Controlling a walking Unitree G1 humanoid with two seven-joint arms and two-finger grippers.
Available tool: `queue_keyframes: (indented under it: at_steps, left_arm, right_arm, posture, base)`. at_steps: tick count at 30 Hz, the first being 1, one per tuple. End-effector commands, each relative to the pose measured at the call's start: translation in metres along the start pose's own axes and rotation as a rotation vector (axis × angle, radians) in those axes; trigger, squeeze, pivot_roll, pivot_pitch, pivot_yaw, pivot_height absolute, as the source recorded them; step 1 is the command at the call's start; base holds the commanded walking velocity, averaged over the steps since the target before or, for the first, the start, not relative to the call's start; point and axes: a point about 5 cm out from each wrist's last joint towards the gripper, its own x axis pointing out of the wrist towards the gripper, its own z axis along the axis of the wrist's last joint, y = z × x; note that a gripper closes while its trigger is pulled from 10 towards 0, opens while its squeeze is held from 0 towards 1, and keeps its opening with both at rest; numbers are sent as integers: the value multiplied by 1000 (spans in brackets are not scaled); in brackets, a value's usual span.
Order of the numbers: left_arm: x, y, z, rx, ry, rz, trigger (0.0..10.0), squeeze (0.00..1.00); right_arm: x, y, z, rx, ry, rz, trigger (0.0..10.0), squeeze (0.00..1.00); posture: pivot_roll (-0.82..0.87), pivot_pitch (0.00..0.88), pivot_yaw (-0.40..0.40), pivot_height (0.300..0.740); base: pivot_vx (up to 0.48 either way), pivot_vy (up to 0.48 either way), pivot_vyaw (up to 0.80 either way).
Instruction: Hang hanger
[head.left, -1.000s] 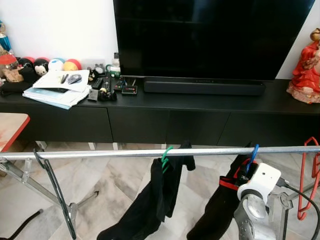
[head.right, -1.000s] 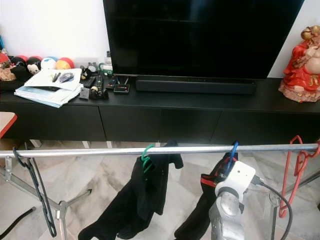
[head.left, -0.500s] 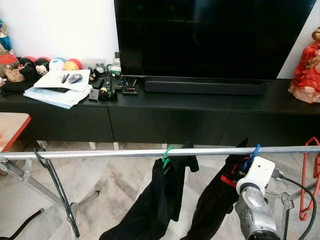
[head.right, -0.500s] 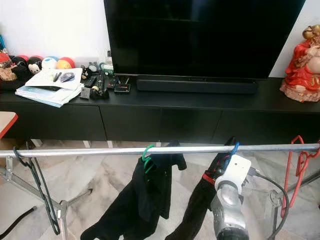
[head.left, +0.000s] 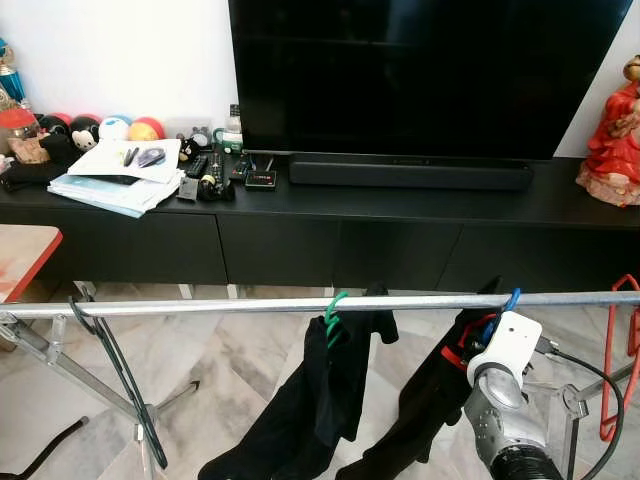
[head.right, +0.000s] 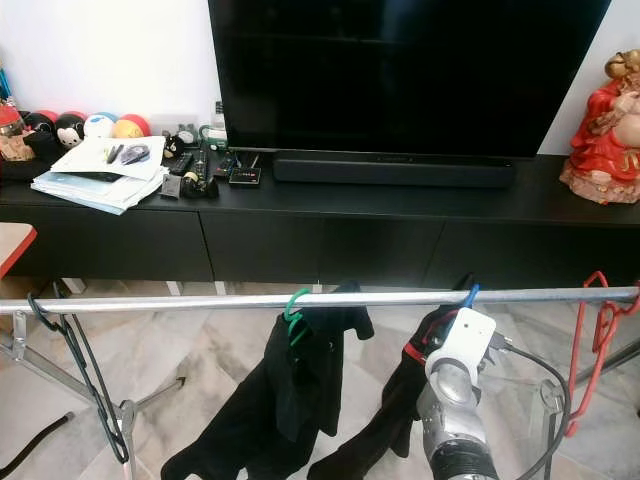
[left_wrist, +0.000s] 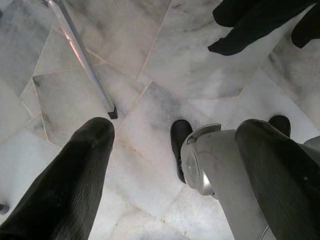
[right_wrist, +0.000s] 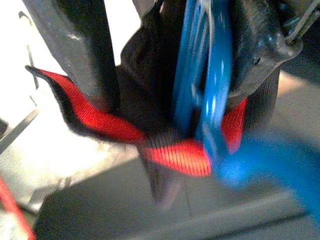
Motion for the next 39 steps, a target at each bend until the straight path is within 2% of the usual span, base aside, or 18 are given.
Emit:
queue_keyframes:
  at_steps: [1,6,7,10,11,17,30,39]
  left_arm:
    - [-2,3,-7,8,27,4,10000,0]
    - [-3,2,-8,9,32,3,10000,0]
    - [-3,2,-8,9,32,0,10000,0]
    - [-3,1,-8,9,32,0,10000,0]
    - [-3,1,-8,11,33,-2,10000,0]
    - [-3,1,-8,14,35,-3,10000,0]
    - [-3,0,-9,14,38,-1,10000,0]
    - [-3,0,-9,15,39,-4,10000,0]
  right_arm:
    - [-1,-1,4,15,-34,-21,10000,0]
    - [-4,1,-8,-4,21,-13,10000,0]
    - [-4,3,-12,-22,45,5,7294,0]
    - [-4,4,-13,-30,53,14,7294,0]
    - [-4,6,-14,-39,63,26,0,0]
    - [-3,9,-16,-44,102,48,0,0]
    - [-4,15,-16,-27,99,77,0,0]
    - [-4,13,-16,-56,87,83,0,0]
  posture:
    - [115,44,-14,740]
    - [115,44,-14,740]
    - [117,42,-14,740]
    - [117,42,-14,740]
    - [117,42,-14,740]
    - [123,39,-17,740]
    - [128,39,-19,740]
    - [124,42,-19,740]
  base:
    - [0,0,0]
    - [0,0,0]
    - [0,0,0]
    - [0,0,0]
    - [0,0,0]
    - [0,0,0]
    - [0,0,0]
    - [0,0,0]
